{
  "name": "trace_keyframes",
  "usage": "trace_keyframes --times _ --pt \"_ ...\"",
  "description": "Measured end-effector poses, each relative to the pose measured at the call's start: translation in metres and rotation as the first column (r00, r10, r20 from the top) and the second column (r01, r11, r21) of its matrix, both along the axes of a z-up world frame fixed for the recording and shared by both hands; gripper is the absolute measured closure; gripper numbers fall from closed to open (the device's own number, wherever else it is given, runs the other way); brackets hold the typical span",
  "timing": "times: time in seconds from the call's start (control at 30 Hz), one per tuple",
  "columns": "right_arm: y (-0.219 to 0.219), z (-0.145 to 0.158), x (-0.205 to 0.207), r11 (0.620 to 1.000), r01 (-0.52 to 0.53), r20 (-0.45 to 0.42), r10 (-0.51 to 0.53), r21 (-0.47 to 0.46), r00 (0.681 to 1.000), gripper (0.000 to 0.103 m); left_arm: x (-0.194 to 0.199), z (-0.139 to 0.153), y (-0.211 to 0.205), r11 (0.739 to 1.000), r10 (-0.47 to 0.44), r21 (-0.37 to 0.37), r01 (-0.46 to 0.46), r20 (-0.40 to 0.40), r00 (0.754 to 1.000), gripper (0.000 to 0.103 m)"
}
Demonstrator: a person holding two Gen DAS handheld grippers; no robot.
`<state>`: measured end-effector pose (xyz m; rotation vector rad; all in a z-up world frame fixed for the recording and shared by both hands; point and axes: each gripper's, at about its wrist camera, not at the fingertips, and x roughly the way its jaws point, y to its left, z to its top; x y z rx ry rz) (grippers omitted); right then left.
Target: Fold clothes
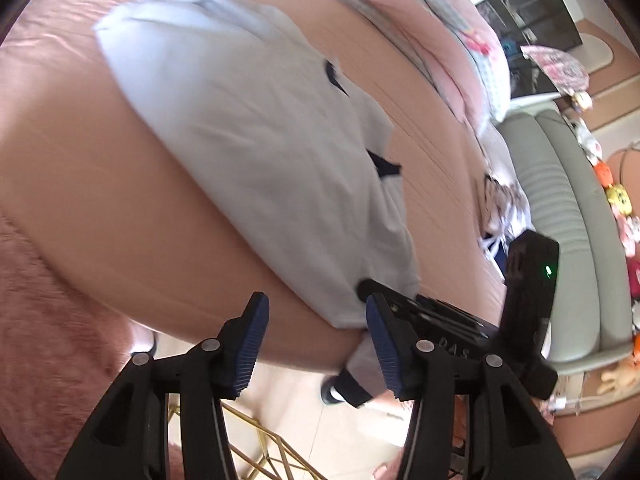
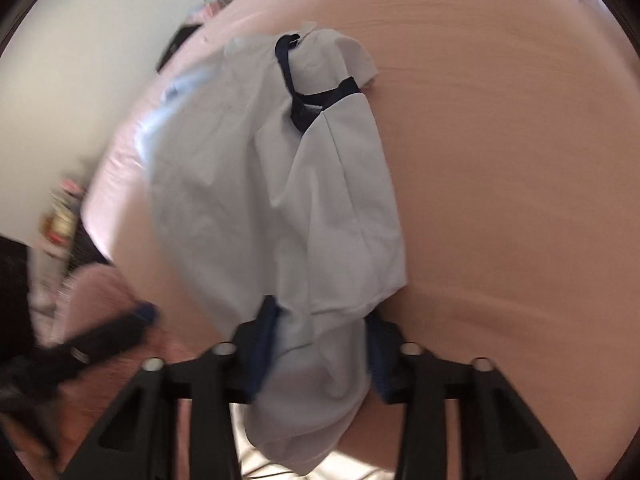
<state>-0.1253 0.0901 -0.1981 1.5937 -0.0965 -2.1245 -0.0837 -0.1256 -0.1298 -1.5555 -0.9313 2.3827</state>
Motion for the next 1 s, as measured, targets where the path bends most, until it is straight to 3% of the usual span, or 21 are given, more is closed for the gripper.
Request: trace_keyframes --times 0.07,0.13,0.2,0.27,0.33,0.4,0.47,0.57,0.63,0.67,0.7,0.8,0.87,0.93,1.0 --pt "0.0 0.01 0.004 1.0 0.007 -0.028 -0.008 -0.013 1.0 0.091 0.001 -0.001 0.0 1.0 0.014 0.004 -0.014 0.008 1.0 0.056" --pt "0.01 0.02 0.007 0.996 0.061 -0.111 -0.054 0.067 0.992 0.094 0.01 0.0 -0.009 1.0 0.001 -0.004 -0.001 0.016 1.0 0.056" --pt "0.025 0.031 0.008 0.978 0.13 -0.203 -0.096 0.162 0.974 0.098 0.001 -0.003 0.008 1.0 -0.027 -0.003 0.028 0.027 0.999 0.056" --pt "0.049 0.04 0.006 0.947 0.217 -0.284 -0.146 0.238 0.948 0.098 -0.002 -0.003 0.017 0.998 -0.06 -0.007 0.06 0.03 0.998 0.056" --pt "0.081 0.05 0.005 0.891 0.329 -0.354 -0.213 0.313 0.911 0.103 -0.004 -0.002 0.022 0.996 -0.092 -0.016 0.092 0.028 0.995 0.056" --pt "0.12 0.062 0.009 0.843 0.422 -0.404 -0.277 0.334 0.872 0.103 -0.006 -0.001 0.027 0.993 -0.116 -0.032 0.116 0.016 0.993 0.056" --pt "0.159 0.073 0.009 0.855 0.435 -0.351 -0.331 0.281 0.876 0.102 -0.012 -0.001 0.031 0.991 -0.124 -0.044 0.124 0.006 0.992 0.056" --pt "0.187 0.089 0.008 0.91 0.386 -0.26 -0.341 0.148 0.903 0.098 -0.033 -0.002 0.041 0.983 -0.155 -0.103 0.155 0.005 0.988 0.056" --pt "0.174 0.089 0.01 0.945 0.319 -0.221 -0.297 0.07 0.929 0.078 -0.051 0.007 0.046 0.969 -0.175 -0.182 0.166 -0.032 0.984 0.056" --pt "0.166 0.085 0.012 0.958 0.283 -0.197 -0.271 0.038 0.942 0.047 -0.06 0.015 0.046 0.96 -0.18 -0.229 0.159 -0.069 0.981 0.056" --pt "0.15 0.082 0.009 0.969 0.248 -0.172 -0.245 -0.004 0.954 0.029 -0.07 0.021 0.046 0.951 -0.182 -0.27 0.149 -0.103 0.978 0.055" --pt "0.111 0.059 -0.012 0.98 0.187 -0.106 -0.193 -0.062 0.976 0.028 -0.108 0.025 0.037 0.918 -0.174 -0.382 0.108 -0.143 0.974 0.053" --pt "0.085 0.036 -0.026 0.986 0.163 -0.074 -0.164 -0.03 0.984 0.028 -0.129 0.011 0.027 0.909 -0.161 -0.4 0.119 -0.074 0.984 0.053" --pt "0.062 0.012 -0.035 0.991 0.128 -0.046 -0.126 0.045 0.991 0.047 -0.148 -0.009 0.017 0.907 -0.143 -0.397 0.143 0.028 0.989 0.053" --pt "0.045 0.016 -0.024 0.987 0.102 -0.121 -0.087 0.124 0.989 0.055 -0.144 -0.023 0.015 0.915 -0.126 -0.375 0.148 0.082 0.989 0.053"
